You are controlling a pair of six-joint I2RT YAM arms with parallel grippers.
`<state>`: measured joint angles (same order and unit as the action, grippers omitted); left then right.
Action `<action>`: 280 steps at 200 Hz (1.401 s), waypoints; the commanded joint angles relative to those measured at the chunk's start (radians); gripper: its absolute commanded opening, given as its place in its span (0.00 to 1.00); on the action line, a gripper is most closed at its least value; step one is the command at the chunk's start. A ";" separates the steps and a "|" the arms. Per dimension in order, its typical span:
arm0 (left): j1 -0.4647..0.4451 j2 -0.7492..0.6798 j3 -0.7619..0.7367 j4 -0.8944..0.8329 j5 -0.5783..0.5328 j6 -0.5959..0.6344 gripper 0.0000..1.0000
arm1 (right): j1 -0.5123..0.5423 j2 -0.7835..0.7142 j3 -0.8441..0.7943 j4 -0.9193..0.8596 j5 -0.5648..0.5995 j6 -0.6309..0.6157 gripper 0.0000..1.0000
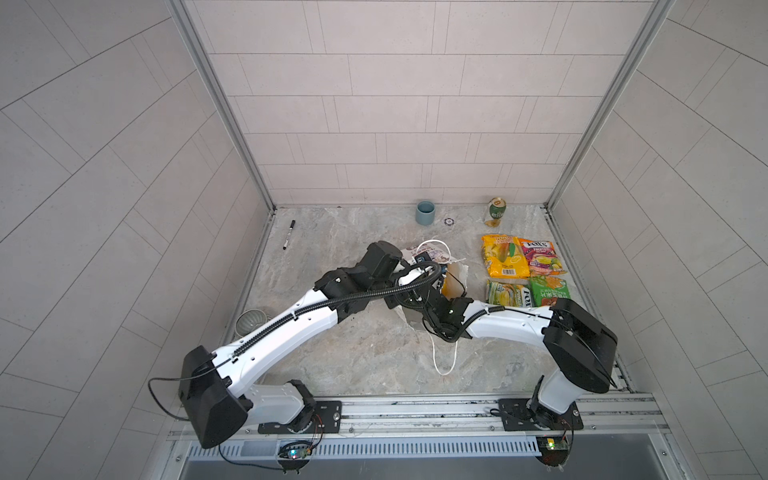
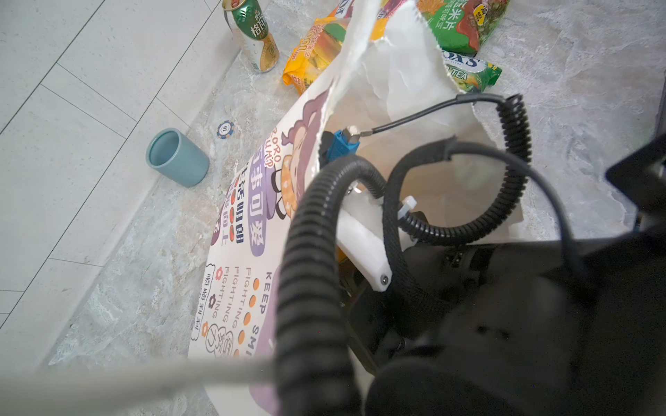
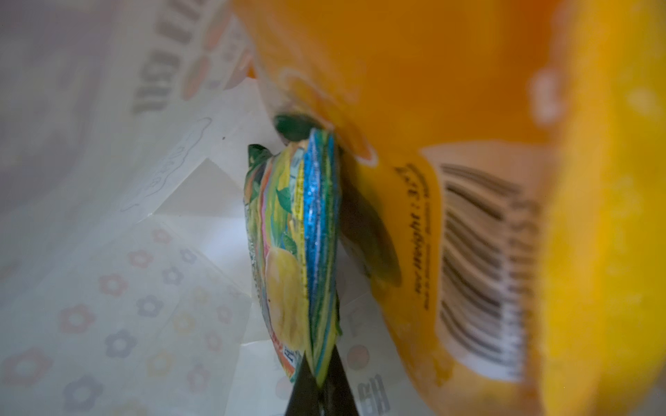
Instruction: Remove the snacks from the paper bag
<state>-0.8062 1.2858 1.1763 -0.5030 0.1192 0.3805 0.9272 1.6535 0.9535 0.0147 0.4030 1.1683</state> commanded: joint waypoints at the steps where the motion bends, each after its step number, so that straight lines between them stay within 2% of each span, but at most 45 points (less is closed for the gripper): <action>1: -0.030 -0.003 -0.009 -0.012 0.067 -0.002 0.00 | 0.031 -0.094 0.015 0.030 0.041 -0.098 0.00; 87: -0.030 -0.002 -0.011 -0.017 0.039 0.011 0.00 | 0.052 -0.313 -0.143 0.057 -0.008 -0.212 0.00; 132: -0.030 0.001 -0.010 -0.017 0.035 0.010 0.00 | 0.055 -0.424 -0.164 0.000 -0.040 -0.259 0.00; 179: -0.030 0.004 -0.008 -0.016 0.010 0.005 0.00 | 0.047 -0.559 -0.182 -0.032 -0.095 -0.393 0.00; 228: -0.028 0.005 -0.005 -0.014 0.003 0.004 0.00 | 0.032 -0.683 -0.173 -0.177 -0.135 -0.436 0.00; 280: -0.029 0.015 0.003 -0.017 -0.026 -0.006 0.00 | -0.015 -0.815 -0.126 -0.310 -0.260 -0.534 0.00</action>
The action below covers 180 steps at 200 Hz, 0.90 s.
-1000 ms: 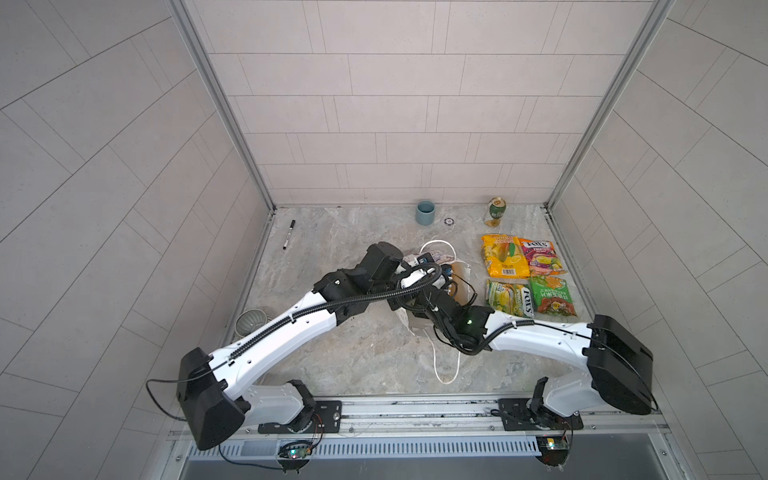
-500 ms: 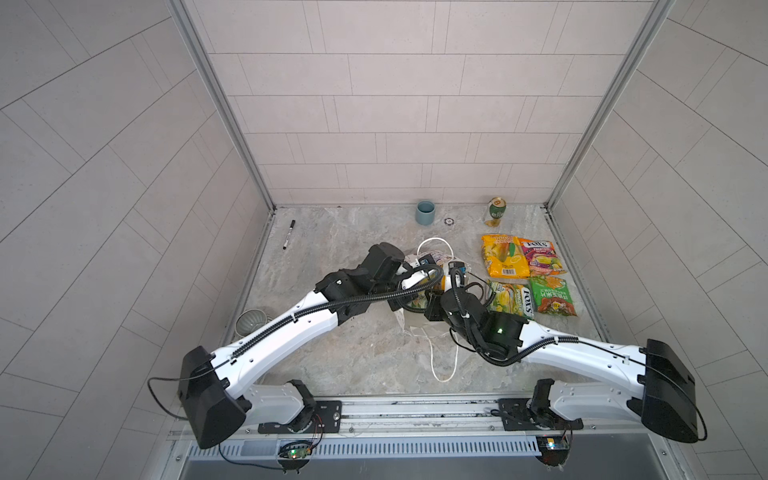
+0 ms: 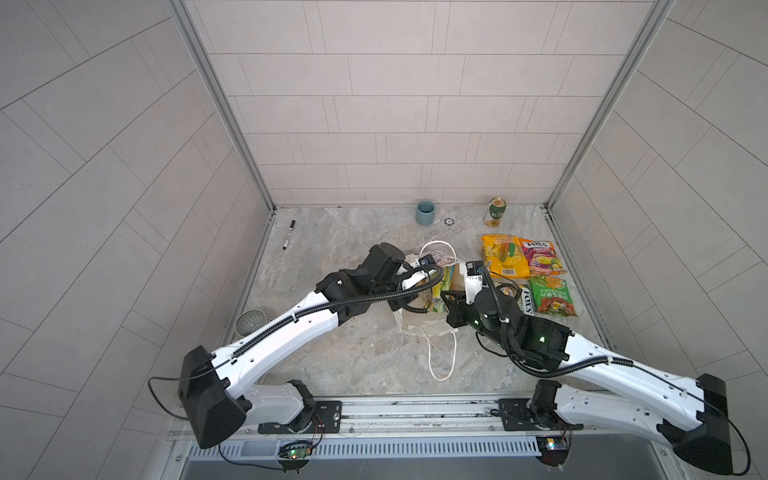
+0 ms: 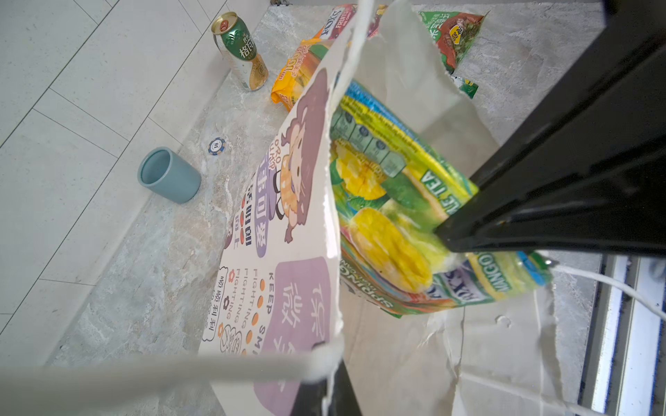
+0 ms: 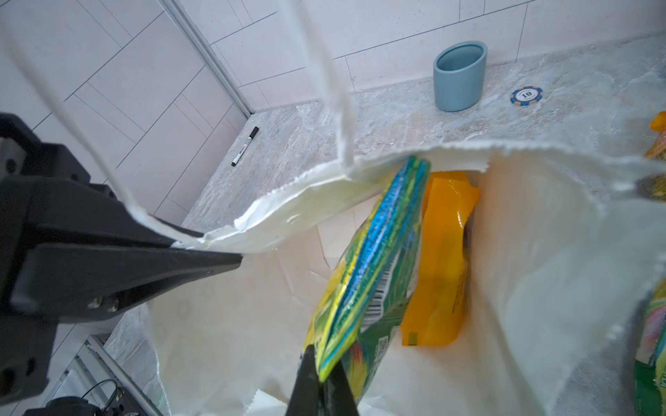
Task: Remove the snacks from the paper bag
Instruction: 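Lift the striped sachet up out of the bag with the right gripper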
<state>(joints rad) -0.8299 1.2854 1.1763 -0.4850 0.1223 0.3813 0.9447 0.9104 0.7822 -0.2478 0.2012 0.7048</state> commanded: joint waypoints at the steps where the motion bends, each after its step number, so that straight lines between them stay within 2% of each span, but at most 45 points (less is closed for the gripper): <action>1: -0.005 0.016 0.002 -0.035 -0.031 -0.009 0.00 | -0.033 -0.075 0.046 -0.050 -0.061 -0.073 0.00; 42: -0.002 0.029 0.004 -0.022 -0.137 -0.046 0.00 | -0.124 -0.180 0.119 -0.158 -0.159 -0.113 0.00; 67: 0.012 0.029 0.009 -0.012 -0.187 -0.066 0.00 | -0.133 -0.174 0.217 -0.234 -0.199 -0.155 0.00; 96: 0.039 0.017 0.011 -0.002 -0.193 -0.078 0.00 | -0.134 -0.147 0.329 -0.274 -0.221 -0.166 0.00; 119: 0.048 -0.011 -0.001 0.016 -0.220 -0.071 0.00 | -0.138 -0.125 0.424 -0.304 -0.209 -0.175 0.00; 155: 0.069 -0.020 0.015 0.005 -0.294 -0.053 0.00 | -0.151 -0.089 0.559 -0.362 -0.131 -0.210 0.00; 180: 0.101 -0.022 0.047 0.001 -0.305 -0.039 0.00 | -0.196 -0.052 0.632 -0.388 -0.124 -0.225 0.00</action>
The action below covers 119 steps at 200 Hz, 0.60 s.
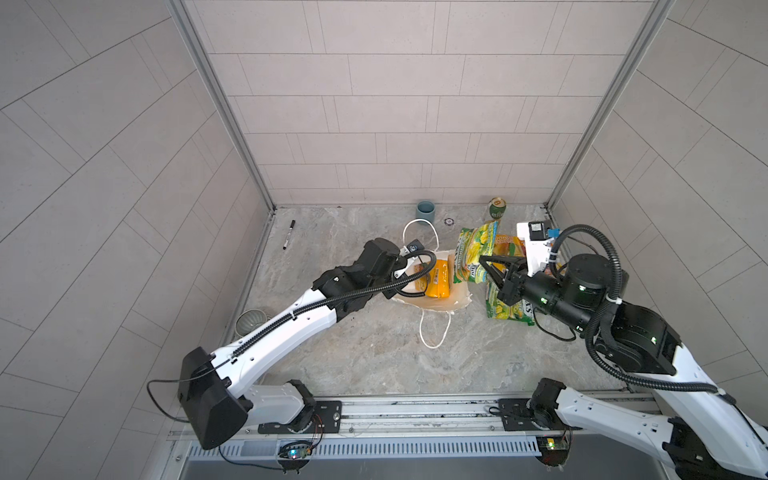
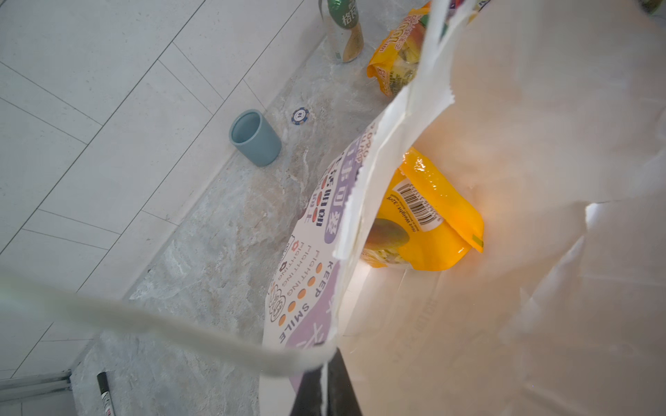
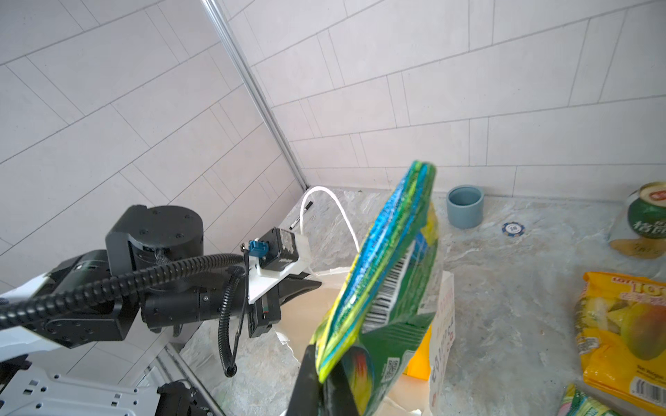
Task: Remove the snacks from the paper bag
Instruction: 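Lift the striped sachet up out of the bag with the right gripper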
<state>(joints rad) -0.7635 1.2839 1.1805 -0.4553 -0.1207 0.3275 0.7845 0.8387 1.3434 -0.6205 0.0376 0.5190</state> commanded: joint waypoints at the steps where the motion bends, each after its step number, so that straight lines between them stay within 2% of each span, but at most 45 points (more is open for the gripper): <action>1: 0.035 -0.020 0.045 -0.029 -0.062 0.014 0.00 | -0.038 0.021 0.073 -0.017 0.040 -0.039 0.00; 27: 0.079 -0.002 0.091 -0.023 -0.034 0.040 0.00 | -0.128 0.083 0.110 -0.021 -0.002 -0.039 0.00; 63: 0.091 0.055 0.155 0.016 -0.025 0.109 0.00 | -0.301 0.199 0.083 0.003 -0.169 -0.039 0.00; 119: 0.171 0.227 0.318 0.019 0.006 0.125 0.00 | -0.440 0.339 -0.035 0.114 -0.245 -0.056 0.00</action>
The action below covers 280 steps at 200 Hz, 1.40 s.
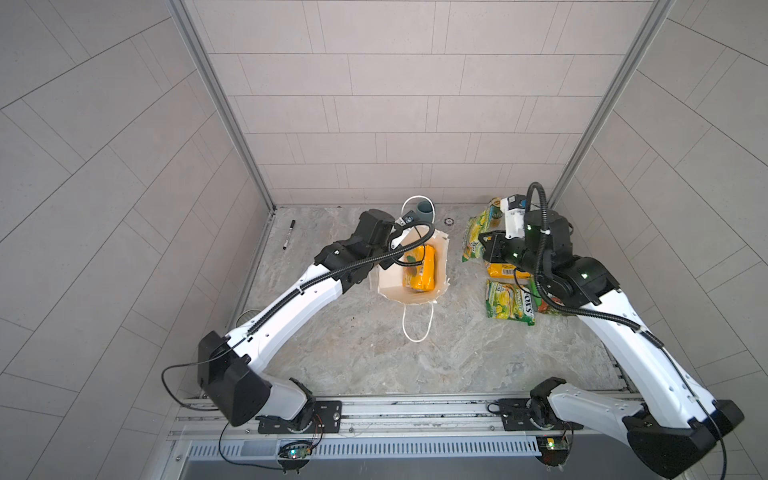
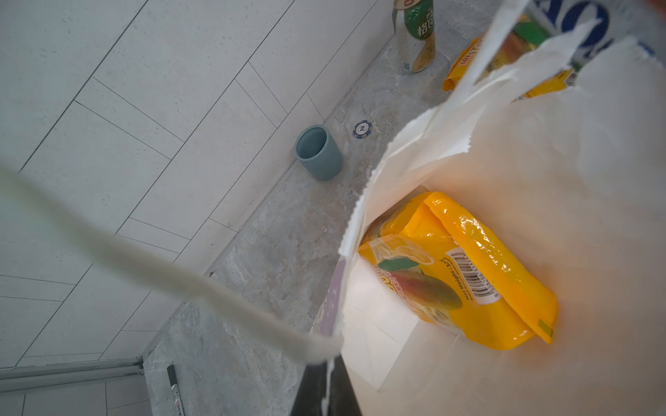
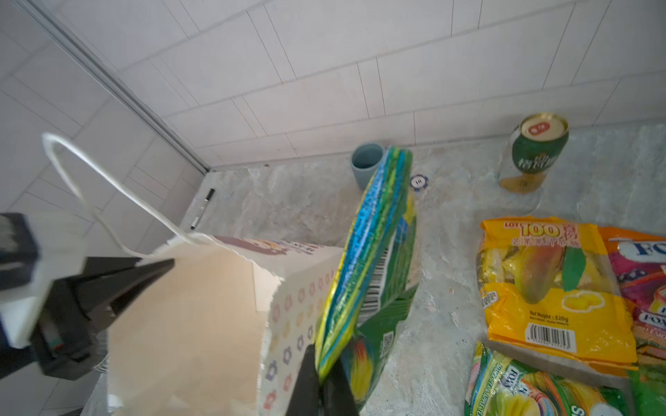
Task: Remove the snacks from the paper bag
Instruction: 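Carry the sachet over the other packs and lower it beside them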
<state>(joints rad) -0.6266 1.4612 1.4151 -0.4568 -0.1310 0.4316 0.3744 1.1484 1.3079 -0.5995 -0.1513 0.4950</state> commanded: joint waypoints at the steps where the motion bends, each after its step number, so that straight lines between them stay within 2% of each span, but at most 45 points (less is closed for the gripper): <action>1: 0.036 0.052 0.086 0.021 0.016 0.023 0.00 | -0.031 0.033 0.001 0.094 -0.059 -0.033 0.00; 24: 0.056 0.080 0.120 0.034 0.022 0.056 0.00 | -0.044 0.137 0.009 0.134 -0.127 -0.070 0.00; 55: 0.060 0.039 0.072 0.049 0.060 0.102 0.00 | -0.051 0.275 0.037 0.188 -0.212 -0.105 0.00; 96: 0.059 -0.119 -0.125 0.137 0.119 0.099 0.00 | -0.077 0.405 0.057 0.262 -0.255 -0.119 0.00; 127: 0.050 -0.222 -0.254 0.160 0.215 0.086 0.00 | -0.130 0.491 0.056 0.265 -0.360 -0.173 0.00; 170: -0.005 -0.341 -0.391 0.163 0.282 0.112 0.00 | -0.201 0.537 0.019 0.234 -0.361 -0.252 0.00; 209: -0.056 -0.393 -0.457 0.140 0.299 0.163 0.00 | -0.212 0.589 0.066 0.076 -0.261 -0.358 0.00; 243: -0.081 -0.398 -0.477 0.153 0.304 0.151 0.00 | -0.211 0.627 0.140 -0.069 -0.095 -0.419 0.00; 280: -0.085 -0.385 -0.483 0.189 0.316 0.138 0.00 | -0.204 0.695 0.202 -0.148 0.005 -0.426 0.00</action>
<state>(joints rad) -0.7048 1.0733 0.9421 -0.3149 0.1608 0.5770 0.1631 1.7947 1.4704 -0.6384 -0.2695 0.1184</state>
